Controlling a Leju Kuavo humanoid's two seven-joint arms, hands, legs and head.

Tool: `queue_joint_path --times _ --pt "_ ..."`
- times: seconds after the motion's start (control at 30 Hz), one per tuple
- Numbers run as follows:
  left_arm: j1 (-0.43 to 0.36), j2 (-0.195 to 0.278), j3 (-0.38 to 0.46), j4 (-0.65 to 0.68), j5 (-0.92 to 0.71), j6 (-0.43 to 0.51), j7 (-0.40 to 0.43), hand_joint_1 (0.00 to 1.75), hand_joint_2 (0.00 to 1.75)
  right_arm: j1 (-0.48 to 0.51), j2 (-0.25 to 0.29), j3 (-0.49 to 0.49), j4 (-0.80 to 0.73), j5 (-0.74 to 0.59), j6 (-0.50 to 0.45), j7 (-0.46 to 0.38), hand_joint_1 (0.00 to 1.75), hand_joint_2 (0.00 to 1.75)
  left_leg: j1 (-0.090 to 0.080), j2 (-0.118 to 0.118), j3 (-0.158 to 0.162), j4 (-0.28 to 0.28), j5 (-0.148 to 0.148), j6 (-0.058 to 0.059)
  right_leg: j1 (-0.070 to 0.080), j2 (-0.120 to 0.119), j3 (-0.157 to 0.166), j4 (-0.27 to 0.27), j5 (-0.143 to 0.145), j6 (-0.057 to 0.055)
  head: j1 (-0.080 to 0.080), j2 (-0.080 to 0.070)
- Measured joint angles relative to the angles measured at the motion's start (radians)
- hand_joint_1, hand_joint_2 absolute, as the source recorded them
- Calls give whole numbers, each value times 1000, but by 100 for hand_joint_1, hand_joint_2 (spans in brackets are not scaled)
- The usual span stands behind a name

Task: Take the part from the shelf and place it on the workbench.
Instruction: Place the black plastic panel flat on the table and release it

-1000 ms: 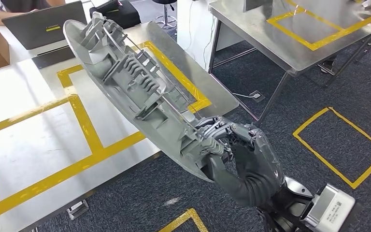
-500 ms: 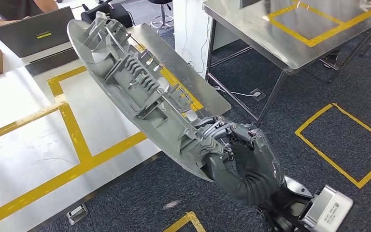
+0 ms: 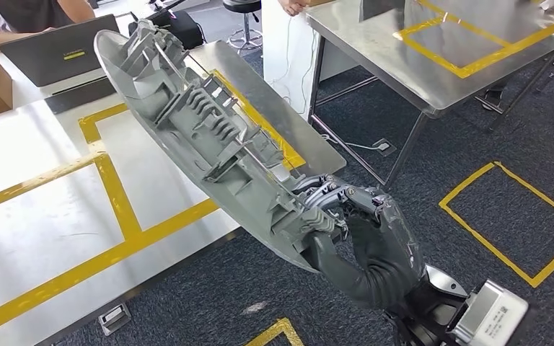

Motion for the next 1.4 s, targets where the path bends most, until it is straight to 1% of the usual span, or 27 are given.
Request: queue_joint_path --times 0.07,0.13,0.2,0.23,0.27,0.33,0.37,0.4,0.43,0.5,0.53,0.57,0.6,0.7,0.77,0.8,0.9,0.93,0.97,1.0,1.03,1.1,1.13,1.23,1.27,1.33,1.4 --pt "-2 1 0 0 0 0 -1 0 175 1 0 0 0 3 0 0 175 175 1 -3 -8 16 -15 -18 -2 6 42 -81 15 -9 4 0" --pt "-3 1 0 0 0 0 -2 0 175 3 0 -1 0 6 0 1 175 175 0 -4 -13 19 -21 -29 3 9 45 -86 2 -34 1 0" --pt "-2 1 0 0 0 0 -3 0 175 4 -1 -2 0 8 0 1 175 175 3 -2 -11 23 -30 -37 4 6 46 -84 -3 -51 -7 0" --pt "-3 1 0 0 0 0 -3 0 175 4 -1 -2 0 9 0 1 175 175 3 -1 -20 46 -45 -40 4 4 48 -85 -5 -58 -11 0" --pt "-3 1 0 0 0 0 -3 0 175 4 -1 -3 0 10 0 1 175 175 3 1 -41 91 -70 -41 6 2 49 -86 -6 -64 -15 0" --pt "-4 1 0 0 0 0 -4 0 175 5 0 -3 0 10 0 1 175 175 1 2 -112 229 -126 -38 12 -1 51 -85 -10 -72 -23 0" --pt "-4 1 0 0 0 0 -4 0 175 6 0 -3 0 10 0 1 175 175 0 2 -147 288 -142 -36 16 -2 53 -85 -12 -75 -25 0" --pt "-4 1 0 0 0 1 -4 0 175 7 0 -2 0 11 0 1 175 175 -2 2 -168 316 -137 -31 20 -3 55 -85 -15 -78 -27 0" --pt "-4 1 0 0 0 1 -4 0 175 7 0 -2 0 11 0 1 175 175 -5 2 -173 307 -113 -24 24 -3 59 -85 -17 -80 -28 0" --pt "-2 2 0 0 0 0 -3 0 175 8 0 -2 0 11 0 1 175 175 -16 3 -143 200 -26 -3 29 -2 70 -86 -23 -80 -31 0" --pt "-2 2 0 0 0 0 -3 0 175 8 0 -2 0 12 0 1 175 175 -22 5 -125 144 8 9 32 -2 74 -86 -25 -78 -31 0" --pt "-2 3 0 0 0 0 -3 0 175 8 0 -2 0 12 0 1 175 175 -28 7 -110 101 26 17 33 -3 75 -86 -26 -75 -32 0" --pt "-3 3 0 0 0 0 -3 0 175 8 0 -2 0 13 -1 1 175 175 -32 9 -103 78 30 22 33 -3 74 -86 -26 -71 -33 0" --pt "-2 2 0 0 0 1 -4 0 175 8 -1 -3 0 13 -1 1 175 175 -33 7 -91 52 28 26 31 -7 70 -88 -25 -54 -35 0" --pt "-2 2 0 0 -1 2 -4 0 175 8 -1 -4 0 13 -1 0 175 175 -27 7 -81 37 36 29 31 -7 61 -66 -44 -44 -31 0" --pt "-2 2 0 0 -1 3 -5 0 175 9 -1 -4 0 13 -1 0 175 175 -25 7 -80 34 38 31 30 -7 47 -36 -62 -40 -28 0" --pt "-2 1 0 0 -2 4 -5 0 175 12 -1 -4 0 14 -1 0 175 175 -25 6 -80 34 38 35 26 -5 -36 127 -128 -31 -22 0" --pt "-2 0 0 0 -2 4 -5 0 175 13 -1 -4 0 15 -1 0 175 175 -25 6 -79 34 37 35 25 -5 -56 164 -132 -28 -21 0" --pt "-1 0 0 0 -2 4 -5 0 175 13 -1 -4 0 15 -1 0 175 175 -25 5 -79 35 36 34 24 -5 -61 164 -118 -26 -21 0" --pt "-1 0 0 0 -2 4 -5 0 175 13 -1 -4 0 15 -1 0 175 175 -25 3 -77 37 34 32 23 -5 -46 128 -87 -26 -20 0" --pt "-1 0 0 0 -3 4 -5 0 175 13 -1 -4 0 16 -1 0 175 175 -24 1 -76 40 31 30 21 -4 -18 62 -48 -26 -18 0" --pt "-2 0 0 -1 -3 4 -5 0 175 13 -1 -5 1 16 -2 0 175 175 -27 -3 -78 48 23 21 22 0 36 -53 -5 -32 -15 0" --pt "-2 0 0 -1 -3 4 -5 0 175 13 -1 -5 1 16 -2 0 175 175 -28 -4 -80 51 20 16 23 2 49 -81 -1 -37 -14 0" --pt "-2 0 0 -1 -3 4 -6 0 175 14 -1 -7 1 16 -4 0 175 175 -27 -6 -82 52 16 2 25 1 53 -93 -6 -56 -15 0" --pt "-2 1 0 -1 -3 4 -6 0 175 13 -1 -9 1 17 -4 1 175 175 -26 -5 -86 62 5 -4 23 -1 56 -96 -5 -62 -16 0" --pt "-2 1 0 -1 -3 4 -6 0 175 13 -1 -11 0 17 -4 1 175 175 -24 -3 -118 139 -41 -13 19 -5 61 -102 -5 -72 -23 0" --pt "-2 1 0 -1 -3 4 -6 0 175 13 -1 -12 1 19 -5 1 175 175 -20 -1 -177 268 -95 -21 19 -8 63 -102 -6 -75 -30 0"
